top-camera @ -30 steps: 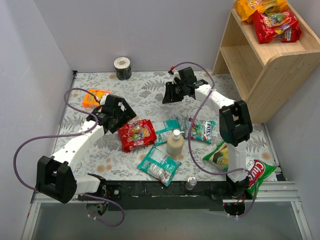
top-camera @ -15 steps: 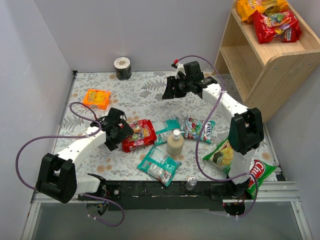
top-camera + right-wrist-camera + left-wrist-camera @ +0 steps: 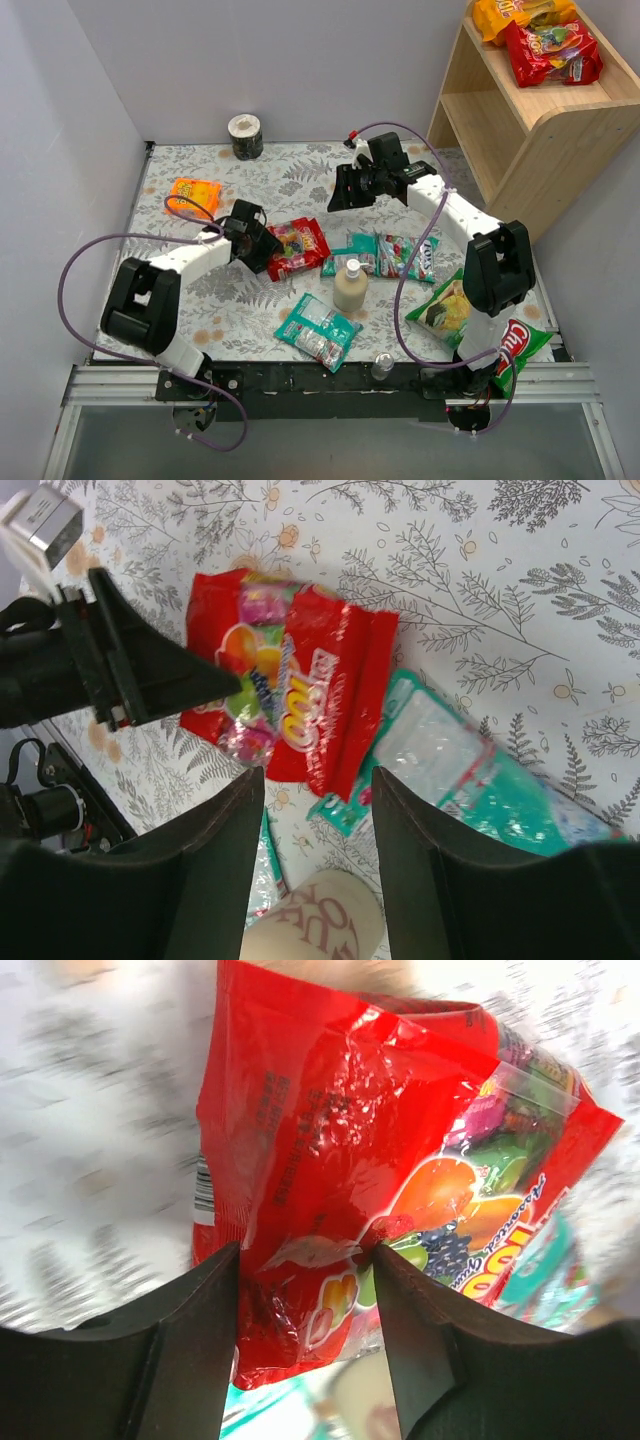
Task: Place and organize the candy bags onto the shelf
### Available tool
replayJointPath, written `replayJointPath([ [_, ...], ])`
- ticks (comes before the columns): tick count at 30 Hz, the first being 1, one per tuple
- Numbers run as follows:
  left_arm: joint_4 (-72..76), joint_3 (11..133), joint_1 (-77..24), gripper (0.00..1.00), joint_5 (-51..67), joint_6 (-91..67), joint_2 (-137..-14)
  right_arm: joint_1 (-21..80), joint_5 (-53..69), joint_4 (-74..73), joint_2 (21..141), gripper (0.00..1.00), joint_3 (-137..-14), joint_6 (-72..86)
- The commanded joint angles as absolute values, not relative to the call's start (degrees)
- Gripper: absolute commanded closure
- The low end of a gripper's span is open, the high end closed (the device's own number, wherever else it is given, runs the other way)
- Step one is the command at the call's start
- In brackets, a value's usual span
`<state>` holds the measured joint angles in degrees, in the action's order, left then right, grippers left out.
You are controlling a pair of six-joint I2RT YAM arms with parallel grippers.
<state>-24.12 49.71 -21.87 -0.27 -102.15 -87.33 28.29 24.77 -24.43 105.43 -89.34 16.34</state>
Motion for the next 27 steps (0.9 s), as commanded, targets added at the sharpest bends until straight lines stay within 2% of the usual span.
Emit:
replayJointPath([
  [1,-15.3,55.3,-21.9,0.50,5.2,-107.8,-93.8,28.5,24.9,-23.9,101.1,0.45,-88.6,17.0],
  [9,-9.1,67.0,-22.8,0.49,8.7,-112.2,-105.5,28.5,21.2,-25.0,101.4,0.39,-86.8,20.6],
  [14,-6.5,73.9,-25.0,0.50,13.3,-108.7,-111.7,28.3,16.3,-27.1,102.7,0.30,-85.9,23.7],
  [21,-6.0,70.1,-25.8,0.50,14.9,-105.4,-109.6,26.3,15.3,-21.9,105.3,0.26,-83.1,30.1],
  [27,-6.2,69.9,-26.1,0.45,15.0,-97.2,-102.8,25.8,14.1,-21.4,112.1,0.26,-89.7,30.3],
])
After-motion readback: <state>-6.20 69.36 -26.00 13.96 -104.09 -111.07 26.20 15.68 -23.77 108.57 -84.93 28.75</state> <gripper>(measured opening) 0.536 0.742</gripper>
